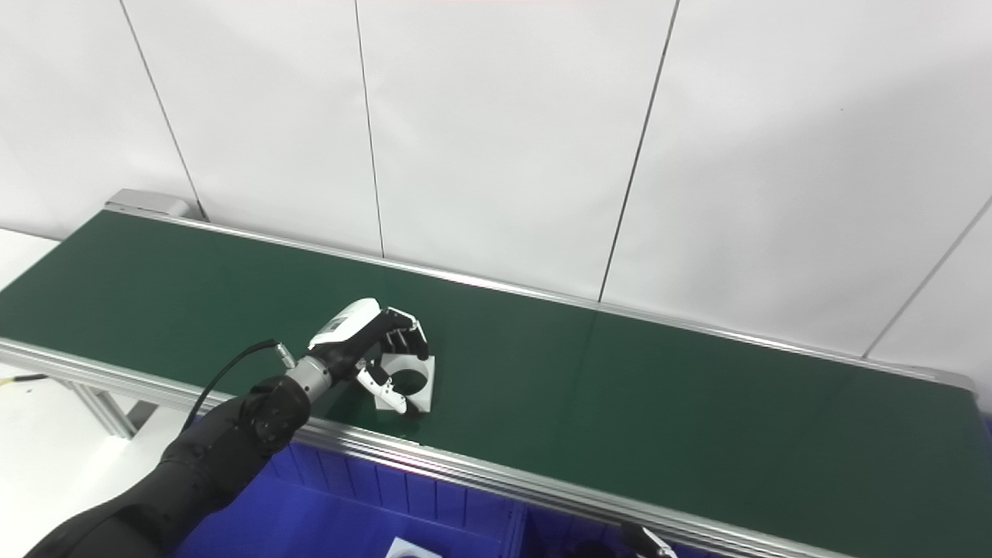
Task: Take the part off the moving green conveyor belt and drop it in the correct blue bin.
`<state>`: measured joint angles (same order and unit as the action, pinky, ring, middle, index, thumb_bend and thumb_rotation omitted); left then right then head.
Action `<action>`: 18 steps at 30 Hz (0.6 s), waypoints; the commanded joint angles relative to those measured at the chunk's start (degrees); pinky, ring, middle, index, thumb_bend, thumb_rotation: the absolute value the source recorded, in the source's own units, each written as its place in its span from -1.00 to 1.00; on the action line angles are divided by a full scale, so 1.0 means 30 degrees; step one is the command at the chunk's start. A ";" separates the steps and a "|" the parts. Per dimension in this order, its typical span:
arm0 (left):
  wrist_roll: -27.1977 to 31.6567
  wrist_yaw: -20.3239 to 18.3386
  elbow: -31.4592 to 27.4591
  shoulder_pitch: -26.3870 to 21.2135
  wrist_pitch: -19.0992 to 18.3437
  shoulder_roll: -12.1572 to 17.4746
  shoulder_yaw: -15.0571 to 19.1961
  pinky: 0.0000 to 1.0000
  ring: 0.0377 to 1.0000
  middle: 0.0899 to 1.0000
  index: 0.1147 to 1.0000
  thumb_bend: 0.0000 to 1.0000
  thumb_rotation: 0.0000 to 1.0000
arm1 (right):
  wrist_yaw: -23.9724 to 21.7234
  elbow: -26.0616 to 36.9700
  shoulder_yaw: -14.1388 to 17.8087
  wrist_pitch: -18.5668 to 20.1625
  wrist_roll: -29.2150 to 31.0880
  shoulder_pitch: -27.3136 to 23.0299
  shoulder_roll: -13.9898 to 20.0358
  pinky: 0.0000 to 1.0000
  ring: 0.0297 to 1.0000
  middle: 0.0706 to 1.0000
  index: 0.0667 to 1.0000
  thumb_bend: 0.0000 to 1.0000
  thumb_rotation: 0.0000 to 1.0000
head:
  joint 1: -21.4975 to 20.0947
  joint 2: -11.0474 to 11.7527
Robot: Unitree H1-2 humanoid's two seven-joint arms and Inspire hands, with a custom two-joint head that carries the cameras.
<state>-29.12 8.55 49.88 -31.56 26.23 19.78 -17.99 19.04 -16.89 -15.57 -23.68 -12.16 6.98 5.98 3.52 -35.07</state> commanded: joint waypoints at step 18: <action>0.9096 -0.0908 -0.8042 0.2851 0.0231 -0.0962 0.3230 -0.34 -0.21 -0.13 -0.10 0.01 -1.00 | 0.0451 0.0660 -0.0109 -0.1082 -0.0391 -0.0008 0.0013 0.14 0.36 0.45 0.47 0.37 -0.92 | -0.0321 0.0292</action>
<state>-4.76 8.10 29.09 -22.31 25.92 16.77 -9.53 19.56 -16.11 -15.80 -23.68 -13.01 7.12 6.26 2.64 -34.28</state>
